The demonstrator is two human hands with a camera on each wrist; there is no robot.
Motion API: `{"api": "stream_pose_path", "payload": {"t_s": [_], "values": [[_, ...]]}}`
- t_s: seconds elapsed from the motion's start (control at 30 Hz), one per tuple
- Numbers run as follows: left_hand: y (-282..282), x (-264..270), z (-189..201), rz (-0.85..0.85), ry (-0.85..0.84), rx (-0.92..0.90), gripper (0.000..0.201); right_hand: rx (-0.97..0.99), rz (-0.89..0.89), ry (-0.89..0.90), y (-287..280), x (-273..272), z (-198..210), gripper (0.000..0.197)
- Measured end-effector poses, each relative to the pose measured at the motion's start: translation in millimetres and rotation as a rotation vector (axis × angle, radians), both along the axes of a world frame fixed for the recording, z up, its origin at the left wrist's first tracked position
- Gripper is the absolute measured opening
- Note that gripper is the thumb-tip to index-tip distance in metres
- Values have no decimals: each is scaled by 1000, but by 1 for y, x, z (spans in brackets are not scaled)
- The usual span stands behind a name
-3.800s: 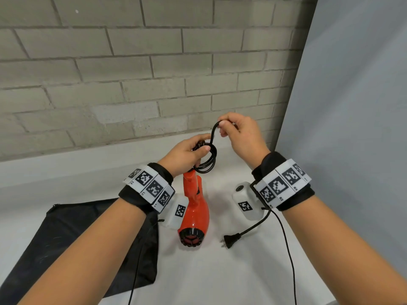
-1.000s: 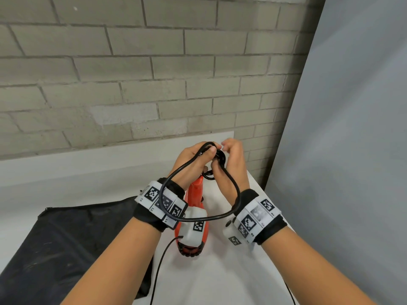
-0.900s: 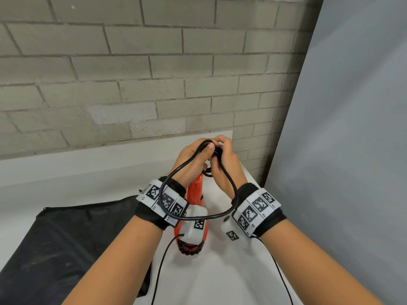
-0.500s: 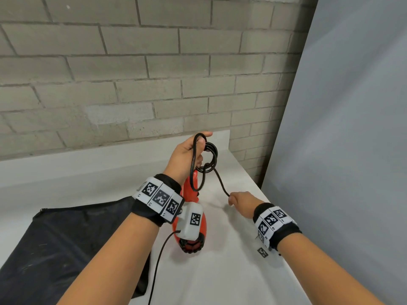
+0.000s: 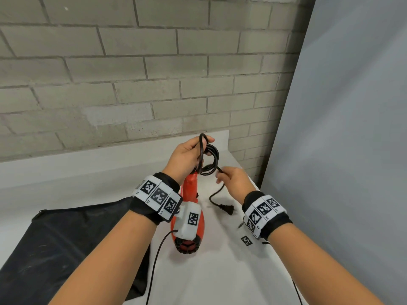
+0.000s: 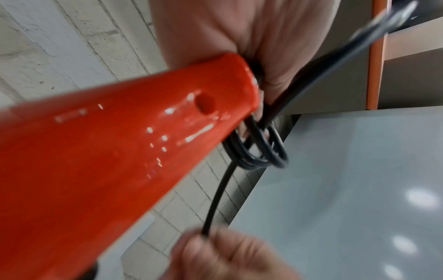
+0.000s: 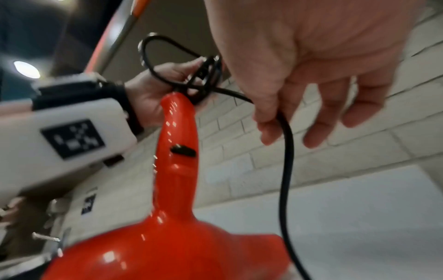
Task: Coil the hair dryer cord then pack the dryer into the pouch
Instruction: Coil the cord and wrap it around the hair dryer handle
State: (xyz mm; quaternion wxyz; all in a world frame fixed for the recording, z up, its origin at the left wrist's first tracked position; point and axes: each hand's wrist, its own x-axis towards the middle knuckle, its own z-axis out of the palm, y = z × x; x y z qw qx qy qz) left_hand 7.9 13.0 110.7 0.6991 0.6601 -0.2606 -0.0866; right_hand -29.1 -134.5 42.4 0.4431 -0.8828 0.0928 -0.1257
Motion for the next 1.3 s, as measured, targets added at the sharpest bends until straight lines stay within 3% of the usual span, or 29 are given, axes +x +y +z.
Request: {"api": "stream_pose_path", "payload": {"t_s": [0.07, 0.13, 0.2, 0.3, 0.37, 0.43, 0.5, 0.6, 0.7, 0.9, 1.0, 1.17, 1.3], "values": [[2, 1, 2, -7, 49, -44, 28, -102, -82, 280, -15, 8, -21, 21], [3, 0, 3, -25, 59, -62, 30, -349, -41, 570, -21, 7, -36, 28], [4, 1, 2, -34, 29, -52, 30, -545, -13, 637, -17, 3, -40, 34], [5, 2, 0, -34, -8, -28, 27, -244, 96, 296, -5, -5, -22, 52], [4, 2, 0, -30, -22, -22, 26, -36, 260, 43, 10, -17, -1, 40], [3, 1, 1, -23, -27, -22, 25, 59, 320, -97, 23, -22, 11, 18], [2, 0, 2, -25, -10, -23, 26, 108, 279, -161, 28, -20, 10, 20], [2, -4, 4, -43, 5, -15, 26, 126, 72, -171, 16, -10, 2, 33], [-1, -8, 4, -22, -24, 29, 21, 69, -35, -174, 2, 0, 6, 28], [-5, -11, 3, -31, -43, 93, 16, 154, -156, -344, -17, -1, 51, 25], [-2, -10, 4, -35, -81, 211, 15, 174, -152, -399, -15, -7, 72, 19], [-1, -9, 12, -49, -238, 457, 32, 202, -47, -479, 4, -20, 90, 18], [-4, -8, 10, -26, -183, 363, 20, 224, 42, -482, 15, -29, 91, 18]]}}
